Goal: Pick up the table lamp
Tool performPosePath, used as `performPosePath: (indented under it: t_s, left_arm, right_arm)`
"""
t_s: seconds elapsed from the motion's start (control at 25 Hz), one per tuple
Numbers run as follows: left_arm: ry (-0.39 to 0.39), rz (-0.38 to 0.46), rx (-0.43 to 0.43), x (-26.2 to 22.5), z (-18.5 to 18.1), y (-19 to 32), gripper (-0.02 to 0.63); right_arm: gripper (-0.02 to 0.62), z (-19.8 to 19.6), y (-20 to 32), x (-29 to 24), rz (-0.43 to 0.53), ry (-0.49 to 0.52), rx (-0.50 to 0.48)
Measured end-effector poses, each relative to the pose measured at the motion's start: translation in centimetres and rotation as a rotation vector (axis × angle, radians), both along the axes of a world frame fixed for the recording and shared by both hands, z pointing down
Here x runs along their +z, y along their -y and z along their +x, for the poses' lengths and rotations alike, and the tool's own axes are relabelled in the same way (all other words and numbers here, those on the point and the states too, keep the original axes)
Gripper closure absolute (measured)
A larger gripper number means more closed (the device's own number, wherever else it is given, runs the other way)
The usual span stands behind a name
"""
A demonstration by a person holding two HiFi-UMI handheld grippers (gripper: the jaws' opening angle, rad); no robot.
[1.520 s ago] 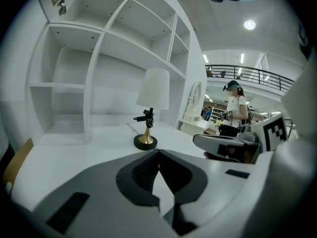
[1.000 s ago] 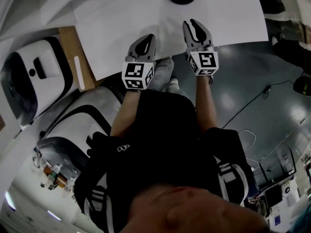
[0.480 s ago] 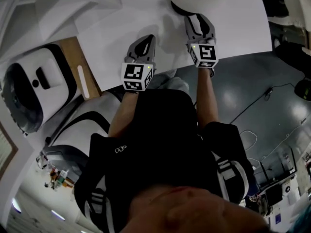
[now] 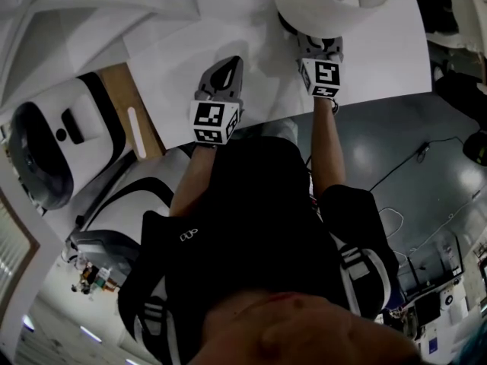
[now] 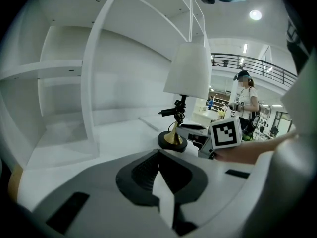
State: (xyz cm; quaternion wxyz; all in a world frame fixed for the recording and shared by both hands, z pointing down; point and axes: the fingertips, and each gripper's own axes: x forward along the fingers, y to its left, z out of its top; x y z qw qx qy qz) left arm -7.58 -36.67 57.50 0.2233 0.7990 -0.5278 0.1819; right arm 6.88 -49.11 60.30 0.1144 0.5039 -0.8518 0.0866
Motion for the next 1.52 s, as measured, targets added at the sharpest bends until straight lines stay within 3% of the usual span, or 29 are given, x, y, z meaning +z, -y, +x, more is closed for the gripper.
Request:
performPosePath:
  t_s: [0.28, 0.4, 0.76, 1.12, 1.52]
  left_arm:
    - [0.005, 0.001, -0.018, 0.0, -1.1, 0.3, 0.595]
    - [0.004, -0.006, -0.022, 0.2, -1.6, 0.1, 0.595]
    - [-0.014, 0.016, -0.008, -0.6, -0.5, 0.3, 0.595]
    - [-0.059, 0.059, 0.006, -2.2, 0.5, 0.5, 0.595]
    - [-0.122, 0.168, -0.017, -7.1, 0.0, -0.1, 0.595]
  right_arm:
    - [0.441, -0.7, 1.5, 0.5, 0.033, -0.039, 0.018]
    - [0.485, -0.7, 1.7, 0.3, 0.059, -0.051, 0.043]
    - [0.488, -0.2, 1.7, 0.2, -0.041, -0.056, 0.073]
    - [0.489, -1.1, -1.8, -0.7, -0.114, -0.073, 0.043]
    - [0.491, -3.5, -8.0, -7.1, -0.110, -0.053, -0.021]
